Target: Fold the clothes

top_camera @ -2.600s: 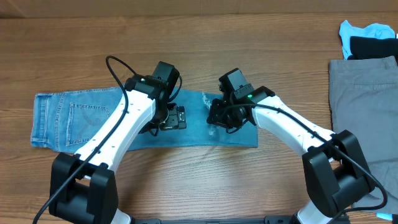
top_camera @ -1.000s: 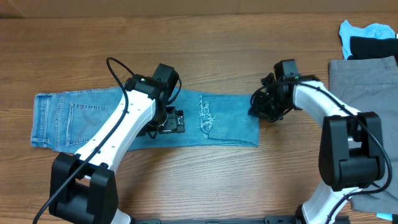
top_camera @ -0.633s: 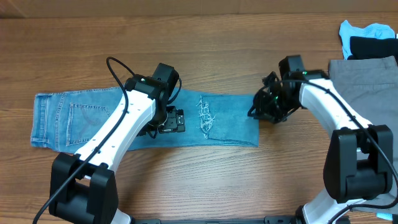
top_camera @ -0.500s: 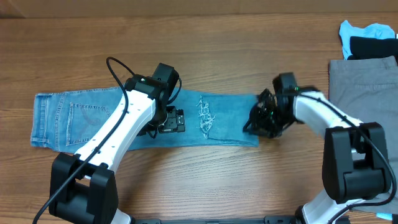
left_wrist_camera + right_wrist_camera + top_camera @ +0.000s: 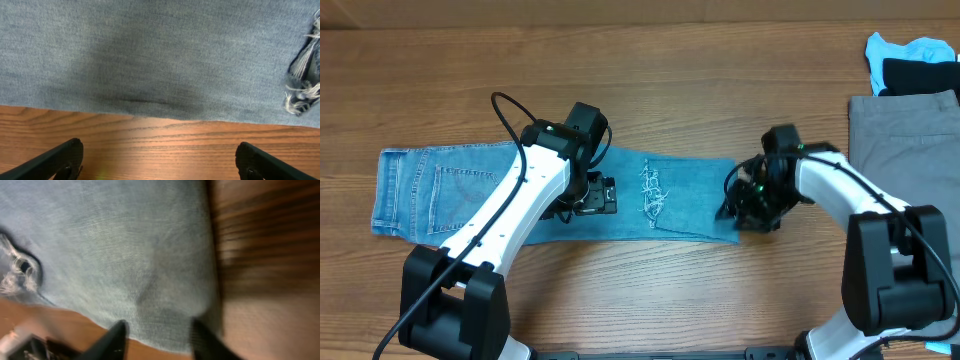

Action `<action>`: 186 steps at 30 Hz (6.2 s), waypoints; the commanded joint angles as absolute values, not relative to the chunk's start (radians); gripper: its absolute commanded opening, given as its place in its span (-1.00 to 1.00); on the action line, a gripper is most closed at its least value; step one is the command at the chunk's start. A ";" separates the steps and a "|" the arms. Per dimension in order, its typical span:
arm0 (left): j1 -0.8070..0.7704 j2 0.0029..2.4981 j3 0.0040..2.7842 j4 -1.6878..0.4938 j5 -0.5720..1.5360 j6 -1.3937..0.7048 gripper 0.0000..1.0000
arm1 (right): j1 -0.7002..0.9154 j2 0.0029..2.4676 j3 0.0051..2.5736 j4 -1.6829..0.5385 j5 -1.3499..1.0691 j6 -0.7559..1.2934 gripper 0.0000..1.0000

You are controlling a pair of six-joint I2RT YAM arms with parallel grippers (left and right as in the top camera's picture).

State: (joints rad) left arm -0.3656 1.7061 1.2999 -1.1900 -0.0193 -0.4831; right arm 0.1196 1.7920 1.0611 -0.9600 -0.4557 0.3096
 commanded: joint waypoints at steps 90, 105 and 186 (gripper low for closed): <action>-0.352 1.713 1.295 -1.174 -0.011 -0.456 1.00 | 0.572 1.639 1.133 -0.619 -0.153 0.793 -0.92; -0.320 1.713 1.295 -1.203 -0.056 -0.441 1.00 | 0.623 1.785 1.133 -0.439 -0.290 0.859 -0.92; -0.321 1.713 1.295 -1.245 -0.052 -0.460 1.00 | 0.472 1.942 1.040 -0.408 -0.785 0.685 -0.45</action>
